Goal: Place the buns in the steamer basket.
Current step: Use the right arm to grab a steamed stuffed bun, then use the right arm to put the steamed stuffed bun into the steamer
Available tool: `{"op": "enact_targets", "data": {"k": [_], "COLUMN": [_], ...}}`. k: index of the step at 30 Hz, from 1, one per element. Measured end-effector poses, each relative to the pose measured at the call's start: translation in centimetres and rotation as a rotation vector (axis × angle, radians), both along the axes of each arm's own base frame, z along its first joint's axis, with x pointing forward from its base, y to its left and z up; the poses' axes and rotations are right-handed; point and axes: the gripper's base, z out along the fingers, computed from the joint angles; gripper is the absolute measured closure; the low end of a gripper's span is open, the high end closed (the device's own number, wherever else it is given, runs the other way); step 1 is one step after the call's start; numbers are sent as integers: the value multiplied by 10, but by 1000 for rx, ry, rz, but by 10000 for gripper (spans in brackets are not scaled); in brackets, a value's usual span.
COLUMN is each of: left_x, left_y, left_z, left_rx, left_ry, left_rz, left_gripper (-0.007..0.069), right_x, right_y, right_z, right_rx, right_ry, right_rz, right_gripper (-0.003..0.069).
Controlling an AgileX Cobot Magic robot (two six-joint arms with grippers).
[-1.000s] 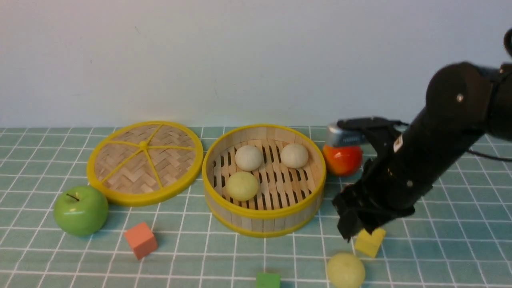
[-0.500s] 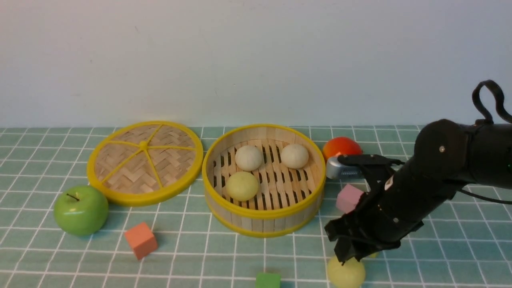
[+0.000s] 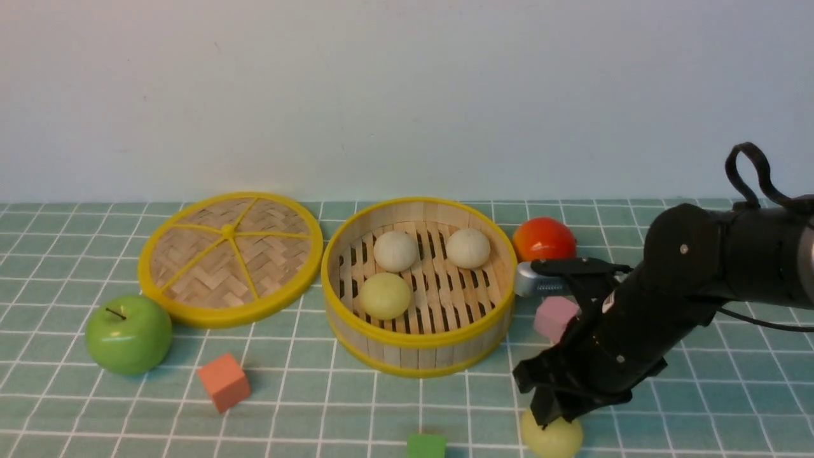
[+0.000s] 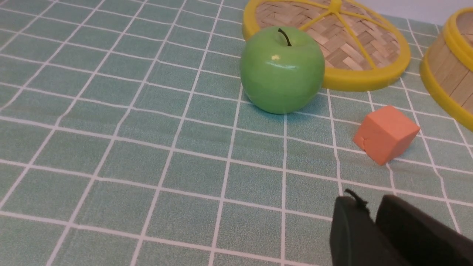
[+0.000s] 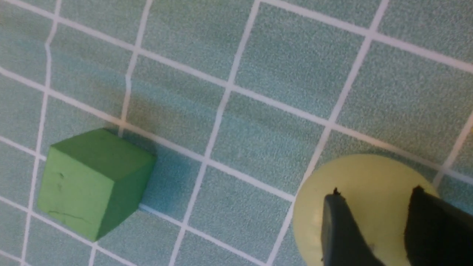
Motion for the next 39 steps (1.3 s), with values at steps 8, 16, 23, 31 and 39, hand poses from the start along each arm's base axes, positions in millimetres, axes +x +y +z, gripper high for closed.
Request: {"op": "enact_targets", "data": {"k": [8, 16, 23, 31, 39], "left_x": [0, 0, 0, 0, 0], "left_y": [0, 0, 0, 0, 0], "left_z": [0, 0, 0, 0, 0], "left_rx": [0, 0, 0, 0, 0], "left_ry": [0, 0, 0, 0, 0], "left_rz": [0, 0, 0, 0, 0], "left_gripper": [519, 512, 512, 512, 498], "right_x": [0, 6, 32, 66, 96], "right_y": [0, 4, 21, 39, 48], "right_z": [0, 14, 83, 110, 32], "right_rx": [0, 11, 113, 249, 192], "right_ry": [-3, 1, -137, -328, -252], "right_rz": [-3, 39, 88, 84, 28], "right_gripper": [487, 662, 663, 663, 624]}}
